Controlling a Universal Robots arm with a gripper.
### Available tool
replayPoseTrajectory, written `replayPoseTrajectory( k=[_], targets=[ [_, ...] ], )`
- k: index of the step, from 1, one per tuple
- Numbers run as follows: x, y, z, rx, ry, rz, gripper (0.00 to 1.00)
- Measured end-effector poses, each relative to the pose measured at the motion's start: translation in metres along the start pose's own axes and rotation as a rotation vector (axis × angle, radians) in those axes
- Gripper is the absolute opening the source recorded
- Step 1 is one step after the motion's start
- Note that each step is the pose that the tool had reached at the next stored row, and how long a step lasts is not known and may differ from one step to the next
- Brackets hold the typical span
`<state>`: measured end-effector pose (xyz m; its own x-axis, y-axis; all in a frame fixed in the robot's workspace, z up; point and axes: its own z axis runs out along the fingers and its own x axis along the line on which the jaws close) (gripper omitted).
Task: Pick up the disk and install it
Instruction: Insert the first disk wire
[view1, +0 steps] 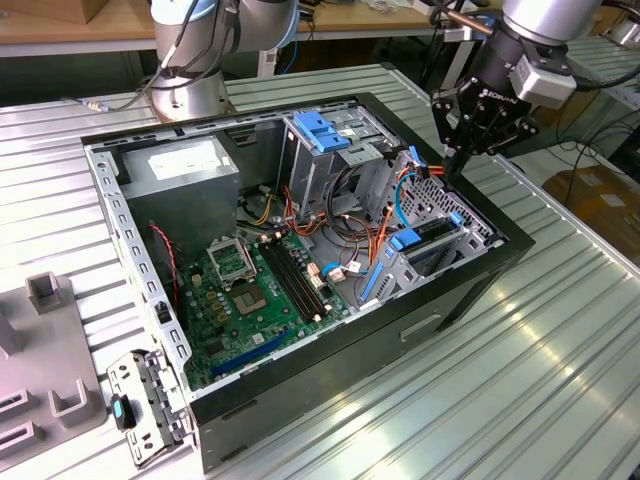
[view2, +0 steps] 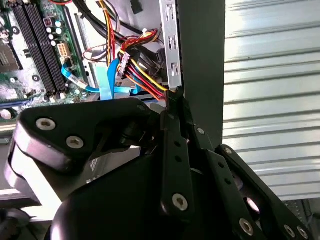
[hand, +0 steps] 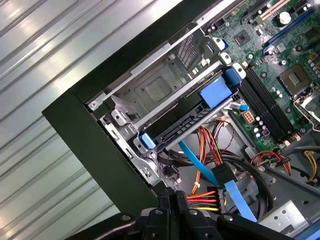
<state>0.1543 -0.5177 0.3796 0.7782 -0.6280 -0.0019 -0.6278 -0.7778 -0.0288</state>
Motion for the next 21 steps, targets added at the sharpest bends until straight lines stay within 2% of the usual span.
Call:
replayPoseTrajectory(
  k=[12,15,21],
  targets=[
    [0.0000,0.0001,0.0036,-0.0064,0.0103,0.172,0.17],
    [0.0004,0.0007,0.0042,-0.0076,0.0121,0.193,0.17],
    [-0.0024,0.0046,0.0046,-0.0080,0.0126,0.203,0.17]
  ],
)
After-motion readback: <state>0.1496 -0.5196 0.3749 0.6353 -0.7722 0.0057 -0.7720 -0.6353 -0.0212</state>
